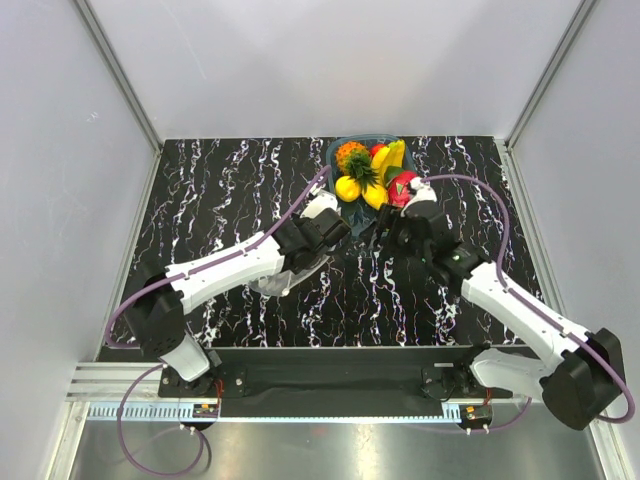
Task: Place the food in the zip-top bag and seal the zipper
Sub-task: Pick up the fake fruit from the bin.
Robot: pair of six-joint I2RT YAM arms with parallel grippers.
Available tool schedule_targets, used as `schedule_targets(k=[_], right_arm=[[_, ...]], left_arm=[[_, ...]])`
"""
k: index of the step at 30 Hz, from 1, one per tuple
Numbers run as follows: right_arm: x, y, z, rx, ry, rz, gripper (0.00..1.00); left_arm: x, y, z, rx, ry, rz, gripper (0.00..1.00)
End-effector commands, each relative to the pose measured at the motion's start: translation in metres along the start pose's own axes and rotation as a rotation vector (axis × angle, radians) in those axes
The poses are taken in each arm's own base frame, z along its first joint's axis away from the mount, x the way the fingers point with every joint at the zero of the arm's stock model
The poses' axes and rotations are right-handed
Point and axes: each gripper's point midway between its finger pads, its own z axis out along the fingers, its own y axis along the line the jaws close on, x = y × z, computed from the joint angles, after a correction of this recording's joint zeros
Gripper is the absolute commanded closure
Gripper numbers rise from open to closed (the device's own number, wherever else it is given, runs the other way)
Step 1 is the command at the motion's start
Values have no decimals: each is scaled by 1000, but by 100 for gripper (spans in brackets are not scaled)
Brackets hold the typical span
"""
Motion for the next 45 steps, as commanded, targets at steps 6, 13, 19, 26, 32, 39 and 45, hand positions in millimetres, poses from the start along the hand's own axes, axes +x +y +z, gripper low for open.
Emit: schedule_targets(k=[6,13,19,26,32,39,45], right_arm=[[-45,-57,20,163,-23,109,19],[-65,-89,65,272,-21,169,7],[-83,-107,96,363,-49,202,11],[-86,-125,108,460,-47,201,28],[-80,-131,112,455,-6,210,99],[-97,-85,90,238,-16,138,100],[-106,-31,38,11,-3,45,100]], left_arm=[[-24,2,-6,9,-62,-51,100],[-24,1,-7,21,-61,-44,100],[-23,1,-7,21,-63,-40,100],[-25,2,-9,29,-69,-44,100],[-25,5,-11,28,-76,-46,100],[-25,4,-11,36,-79,-42,100],[-27,3,-12,37,-82,-37,100]])
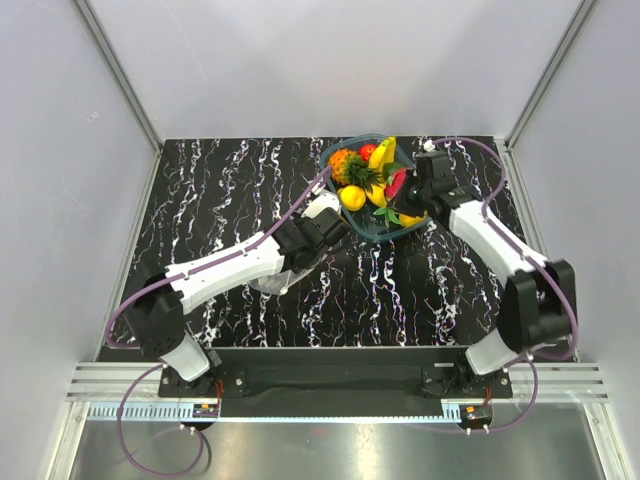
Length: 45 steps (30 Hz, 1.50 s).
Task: Place the food in the zip-top bag and seal the zipper
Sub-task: Pick up the fake fruit from the bin, then place the fake fruit in the zipper food storage bag.
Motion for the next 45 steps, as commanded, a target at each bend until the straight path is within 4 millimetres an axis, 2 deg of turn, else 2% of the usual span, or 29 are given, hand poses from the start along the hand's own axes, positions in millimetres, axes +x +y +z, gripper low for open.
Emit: schedule_targets(k=[1,3,5,6,7,9,10,11,12,13,15,16,18,19,22,26,30,39,45], right_arm=[[-19,52,-69,-258,-85,-109,100],[-8,56,-82,-310,-67,-119,100],[3,71,-107,-422,-48,-135,100],[15,70,-108,-448,-17,-131,100],[21,84,-126,-546,-7,-148,100],[37,88,-136,-619,27,-150,100],[40,100,-156,-712,22,-171,100],[45,103,-164,-749,28,-179,100],[51,103,-169,-774,40,-181,100],[54,108,-185,-825,36,-195,100],[64,106,-193,-855,57,-193,100],[68,109,-205,-889,61,-198,100],[81,108,-210,-929,95,-201,100],[83,113,-224,-988,89,-215,100],[92,114,-240,-1046,91,-219,100],[100,114,-247,-1089,107,-203,100],[111,115,-243,-1117,156,-195,100],[129,135,-237,-1160,200,-269,100],[135,135,-212,-1119,227,-246,100]], left_arm=[[-26,4,-12,32,-75,-62,100],[-26,2,-12,42,-73,-53,100],[-27,-3,-13,66,-65,-54,100],[-29,-4,-13,73,-66,-57,100],[-30,-7,-14,91,-66,-60,100],[-31,-10,-14,104,-66,-61,100],[-32,-12,-15,116,-65,-62,100],[-31,-14,-14,122,-62,-62,100],[-31,-14,-14,123,-61,-64,100],[-30,-16,-14,130,-59,-62,100],[-30,-15,-14,125,-58,-60,100],[-30,-15,-14,127,-58,-60,100],[-30,-16,-14,127,-56,-57,100],[-31,-16,-14,128,-57,-60,100],[-31,-19,-13,137,-52,-58,100],[-30,-23,-13,153,-47,-59,100],[-33,-24,-17,176,-51,-67,100],[-34,-27,-26,228,-57,-82,100],[-30,-27,-32,263,-60,-98,100]])
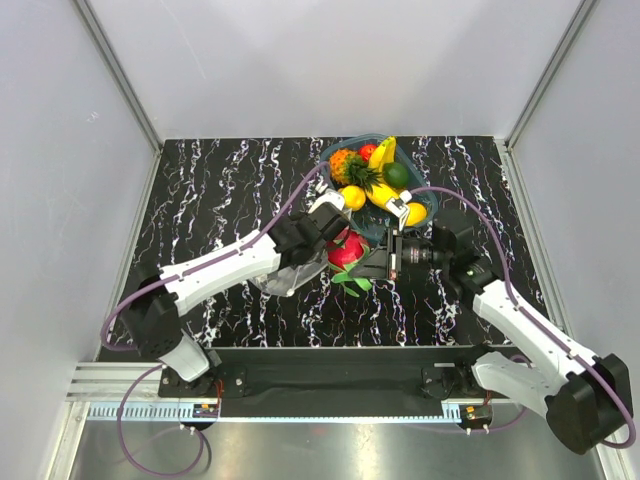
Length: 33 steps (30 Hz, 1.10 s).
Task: Place the food in the zip-top bag and seal the zipper
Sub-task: Place the fake fruit in the zipper food storage bag.
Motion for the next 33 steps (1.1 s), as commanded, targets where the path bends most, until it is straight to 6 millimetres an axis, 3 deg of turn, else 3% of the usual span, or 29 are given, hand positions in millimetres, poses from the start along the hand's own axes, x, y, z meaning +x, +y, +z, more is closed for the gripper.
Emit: schedule_targets(k=[1,9,15,20,23,26,30,33], right_arm=[[-20,15,4,-56,-65,-135,100],[-13,-12,10,7,-51,-80,100],[-9,-29,10,97,-40,-32,100],[4,-6,25,-3,51,-98,100],[8,-2,32,3,95,-119,100],[16,-7,34,17,138,-102,100],[26,-6,39,14,190,-121,100],[22,-8,38,55,176,-147,100]], left_arm=[[-26,-1,-25,71,-97,-67,100],[-29,-1,-37,116,-116,-78,100],[-27,-4,-33,123,-121,-91,100],[-24,-23,-27,203,-100,-82,100],[-26,-32,-30,254,-100,-73,100],[-28,-31,-36,271,-115,-76,100],[-28,-47,-49,394,-128,-52,100],[-26,-57,-57,471,-120,-41,100]])
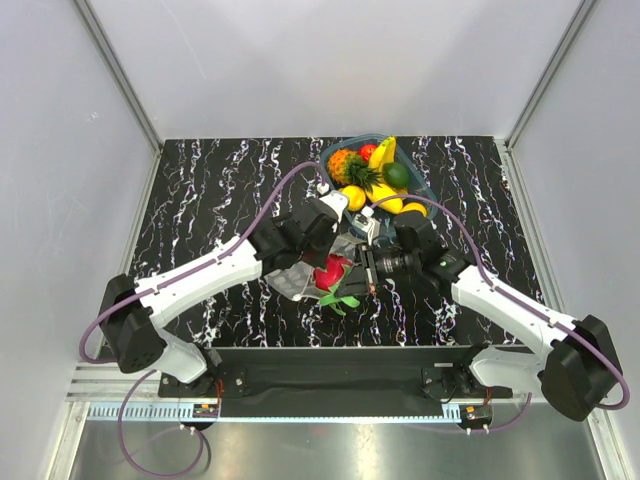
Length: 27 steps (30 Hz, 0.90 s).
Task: Place the food in the zip-top bag and seal the zipper
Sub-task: Place the fake fruit in the zipper food storage bag.
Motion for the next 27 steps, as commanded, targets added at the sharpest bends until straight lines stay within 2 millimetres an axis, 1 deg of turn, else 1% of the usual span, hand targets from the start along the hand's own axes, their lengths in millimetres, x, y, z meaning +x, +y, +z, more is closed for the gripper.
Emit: schedule_targets(k=[1,2,3,5,7,11,12,13,14,15,16,17,18,20,21,22,23,24,25,26,27], right_arm=[[-23,21,-4,-11,-55,-148,100],[-26,22,-5,0,-63,-149,100],[-27,17,-5,31,-68,-138,100],[-29,16,-5,38,-66,-133,100],[-29,10,-3,60,-60,-113,99],[-37,1,-2,118,-98,-85,97],[-41,-2,-2,140,-118,-74,97],[-43,-4,-3,155,-129,-65,97],[-50,-3,-4,172,-151,-48,96],[-55,-12,-5,226,-176,-28,98],[-59,-14,-5,243,-192,-18,98],[-66,-11,-5,252,-216,-2,98],[-73,-17,-6,285,-249,8,98],[-80,-14,-2,281,-274,-2,97],[-84,-19,2,306,-286,-6,97],[-85,-13,8,306,-282,-24,94],[-84,-15,12,322,-272,-42,89],[-82,-24,18,361,-254,-35,79],[-82,-19,23,361,-244,-52,48],[-81,-22,24,383,-240,-62,39],[-80,-20,24,386,-240,-67,31]], left_arm=[[-18,-27,-18,171,-68,-1,100],[-18,-28,-19,178,-70,-1,100],[-19,-28,-24,190,-82,-5,100],[-19,-29,-30,206,-93,-3,100],[-19,-33,-39,246,-103,1,100],[-12,-42,-51,328,-92,24,100],[-6,-43,-51,339,-81,27,100],[-5,-45,-56,361,-89,28,100],[2,-45,-55,363,-77,19,100],[1,-47,-57,380,-89,13,100],[1,-48,-58,390,-91,3,100],[3,-51,-59,404,-85,-11,100],[2,-54,-59,419,-88,-20,100],[-1,-56,-59,422,-88,-56,100],[-4,-58,-59,429,-98,-62,100],[-6,-60,-60,438,-99,-70,100],[-10,-62,-62,446,-104,-89,100],[-12,-62,-62,444,-104,-94,100],[-13,-62,-63,439,-105,-100,100],[-15,-60,-65,430,-104,-102,100],[-16,-55,-63,399,-107,-107,100]])
